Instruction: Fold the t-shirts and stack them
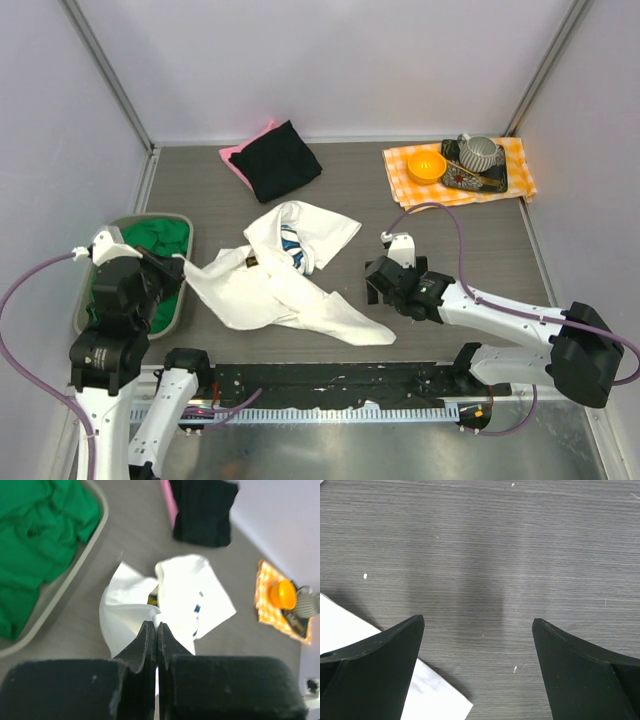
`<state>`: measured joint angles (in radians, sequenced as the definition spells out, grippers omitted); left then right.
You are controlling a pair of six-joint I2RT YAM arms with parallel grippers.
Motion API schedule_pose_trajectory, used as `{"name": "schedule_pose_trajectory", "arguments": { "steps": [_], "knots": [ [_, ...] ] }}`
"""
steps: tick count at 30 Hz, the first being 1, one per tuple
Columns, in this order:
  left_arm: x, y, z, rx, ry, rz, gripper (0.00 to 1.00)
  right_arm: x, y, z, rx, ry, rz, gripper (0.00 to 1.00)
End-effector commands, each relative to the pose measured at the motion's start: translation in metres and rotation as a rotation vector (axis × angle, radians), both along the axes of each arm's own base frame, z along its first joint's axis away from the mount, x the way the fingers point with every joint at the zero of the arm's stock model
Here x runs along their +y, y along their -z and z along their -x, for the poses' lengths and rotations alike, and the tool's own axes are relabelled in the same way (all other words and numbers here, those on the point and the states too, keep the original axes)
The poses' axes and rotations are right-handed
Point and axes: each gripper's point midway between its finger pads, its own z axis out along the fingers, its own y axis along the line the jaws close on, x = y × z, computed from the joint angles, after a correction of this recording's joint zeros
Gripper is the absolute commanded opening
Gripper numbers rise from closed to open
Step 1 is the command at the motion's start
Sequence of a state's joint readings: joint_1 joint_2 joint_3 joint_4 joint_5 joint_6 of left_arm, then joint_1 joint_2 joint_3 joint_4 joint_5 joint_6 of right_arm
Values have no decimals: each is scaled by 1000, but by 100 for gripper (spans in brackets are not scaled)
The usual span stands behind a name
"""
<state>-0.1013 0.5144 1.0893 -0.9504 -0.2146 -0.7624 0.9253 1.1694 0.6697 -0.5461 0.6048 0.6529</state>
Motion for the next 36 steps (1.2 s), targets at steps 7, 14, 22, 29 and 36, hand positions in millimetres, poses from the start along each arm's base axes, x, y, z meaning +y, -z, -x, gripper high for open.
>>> {"name": "schedule_pose_trajectory", "arguments": {
  "steps": [7,14,22,29,36],
  "knots": [
    [-2,31,39,127,18,16,0,46,2,21,110,-133,-208,93],
    [0,27,35,91,8,16,0,64,18,63,231,-249,-281,88],
    [-2,32,31,87,19,14,0,51,22,90,291,-235,-321,80],
    [-1,32,27,82,18,2,0,38,34,98,319,-199,-297,71],
    [4,32,26,88,8,-30,0,27,48,97,321,-141,-256,70]
  ]
}}
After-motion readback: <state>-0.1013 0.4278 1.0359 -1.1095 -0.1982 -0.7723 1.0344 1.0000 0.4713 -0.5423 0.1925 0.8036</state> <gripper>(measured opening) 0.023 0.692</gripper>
